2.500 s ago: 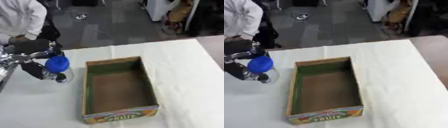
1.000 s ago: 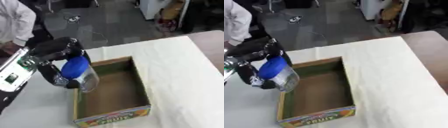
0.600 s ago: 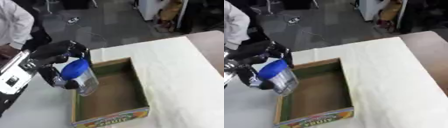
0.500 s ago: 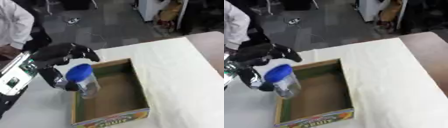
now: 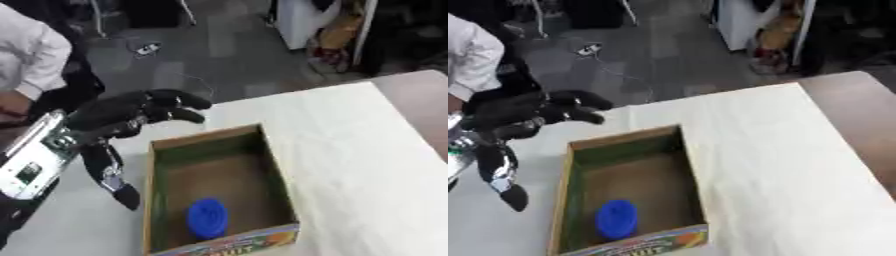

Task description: Pick up objects on the table and place them in the box.

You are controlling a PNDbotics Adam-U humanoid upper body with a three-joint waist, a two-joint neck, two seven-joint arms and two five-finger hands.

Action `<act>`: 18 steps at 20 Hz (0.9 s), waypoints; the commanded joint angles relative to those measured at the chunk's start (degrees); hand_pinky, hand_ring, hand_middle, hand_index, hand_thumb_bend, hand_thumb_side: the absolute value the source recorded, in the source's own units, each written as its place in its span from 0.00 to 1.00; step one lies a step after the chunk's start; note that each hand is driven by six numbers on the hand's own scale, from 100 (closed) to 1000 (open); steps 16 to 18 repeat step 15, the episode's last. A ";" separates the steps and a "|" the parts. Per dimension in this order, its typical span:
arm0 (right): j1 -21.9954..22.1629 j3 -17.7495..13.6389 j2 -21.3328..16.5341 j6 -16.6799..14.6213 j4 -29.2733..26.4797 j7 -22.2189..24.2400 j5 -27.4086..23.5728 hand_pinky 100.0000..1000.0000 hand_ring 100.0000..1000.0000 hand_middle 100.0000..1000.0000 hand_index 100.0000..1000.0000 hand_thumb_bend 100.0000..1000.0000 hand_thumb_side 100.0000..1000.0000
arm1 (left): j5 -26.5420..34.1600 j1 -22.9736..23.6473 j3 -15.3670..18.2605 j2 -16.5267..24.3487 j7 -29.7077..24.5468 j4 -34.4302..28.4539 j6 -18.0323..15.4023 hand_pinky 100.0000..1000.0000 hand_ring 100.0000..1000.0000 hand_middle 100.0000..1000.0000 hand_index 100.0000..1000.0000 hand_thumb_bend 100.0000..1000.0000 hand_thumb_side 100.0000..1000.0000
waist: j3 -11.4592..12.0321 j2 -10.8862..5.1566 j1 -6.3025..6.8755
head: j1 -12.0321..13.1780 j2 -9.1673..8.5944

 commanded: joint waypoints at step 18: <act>16.73 -1.45 -6.76 -8.26 -0.57 3.44 6.06 0.26 0.26 0.37 0.76 0.04 1.00 | 48.26 29.51 1.95 -9.47 -8.55 -28.90 4.58 0.36 0.40 0.65 0.71 0.21 0.84 | 13.32 -10.84 -5.29 | -18.23 -17.76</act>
